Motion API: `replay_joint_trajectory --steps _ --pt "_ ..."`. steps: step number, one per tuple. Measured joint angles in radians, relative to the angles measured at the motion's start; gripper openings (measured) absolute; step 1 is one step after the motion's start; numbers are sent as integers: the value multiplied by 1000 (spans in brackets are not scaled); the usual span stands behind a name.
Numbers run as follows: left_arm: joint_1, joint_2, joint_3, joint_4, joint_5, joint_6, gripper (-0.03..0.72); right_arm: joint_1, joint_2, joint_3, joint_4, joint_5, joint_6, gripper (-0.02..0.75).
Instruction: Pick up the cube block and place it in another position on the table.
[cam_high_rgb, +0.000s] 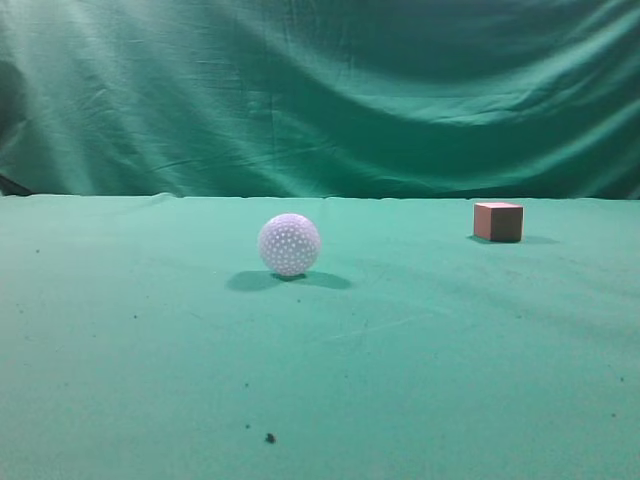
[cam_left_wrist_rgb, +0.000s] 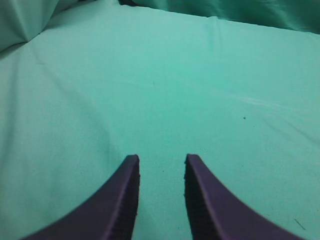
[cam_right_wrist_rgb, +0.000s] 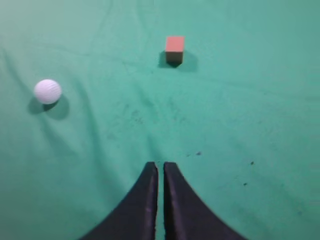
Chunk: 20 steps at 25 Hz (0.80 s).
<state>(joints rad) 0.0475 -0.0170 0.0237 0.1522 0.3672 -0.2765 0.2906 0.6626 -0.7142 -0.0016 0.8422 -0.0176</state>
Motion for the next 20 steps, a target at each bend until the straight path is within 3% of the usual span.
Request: replay_joint_trajectory --steps 10,15,20 --pt "0 0 0 0 0 0 262 -269 -383 448 -6 -361 -9 0" --pt "0 0 0 0 0 0 262 -318 -575 640 -7 -478 -7 0" --pt "0 0 0 0 0 0 262 -320 -671 739 17 -482 -4 0"
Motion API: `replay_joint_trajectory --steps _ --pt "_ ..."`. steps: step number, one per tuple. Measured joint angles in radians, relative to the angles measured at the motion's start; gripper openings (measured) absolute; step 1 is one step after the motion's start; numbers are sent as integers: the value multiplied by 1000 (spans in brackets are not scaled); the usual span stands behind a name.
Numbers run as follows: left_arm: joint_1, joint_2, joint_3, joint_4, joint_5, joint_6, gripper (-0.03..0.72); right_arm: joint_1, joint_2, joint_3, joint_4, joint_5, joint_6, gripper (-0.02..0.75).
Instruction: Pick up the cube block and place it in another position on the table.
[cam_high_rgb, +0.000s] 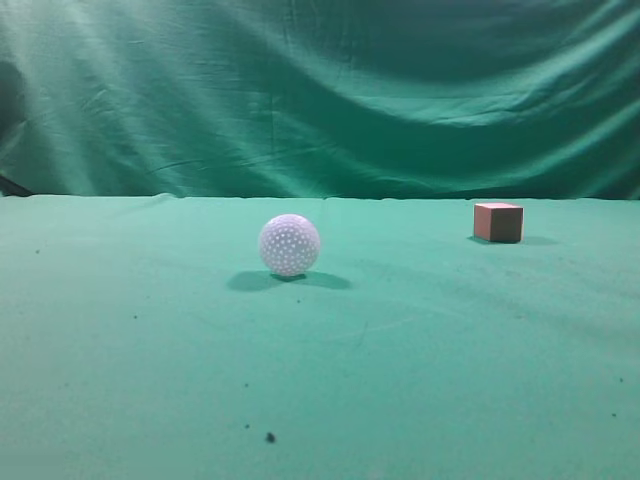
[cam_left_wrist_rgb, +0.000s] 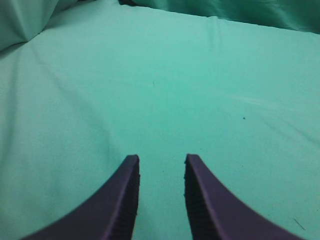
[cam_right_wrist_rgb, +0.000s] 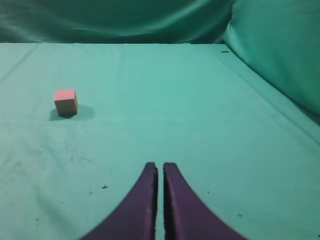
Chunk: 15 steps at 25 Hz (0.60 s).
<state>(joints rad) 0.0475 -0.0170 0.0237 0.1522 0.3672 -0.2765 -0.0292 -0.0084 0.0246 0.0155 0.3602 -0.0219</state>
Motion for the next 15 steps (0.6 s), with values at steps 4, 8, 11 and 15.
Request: replay_joint_trajectory --steps 4,8,11,15 --pt "0 0 0 0 0 0 262 0 -2 0 38 45 3 0" --pt "0 0 0 0 0 0 262 0 -2 0 47 49 3 0" --pt "0 0 0 0 0 0 262 0 -2 0 47 50 3 0" --pt "0 0 0 0 0 0 262 0 -2 0 47 52 3 0"
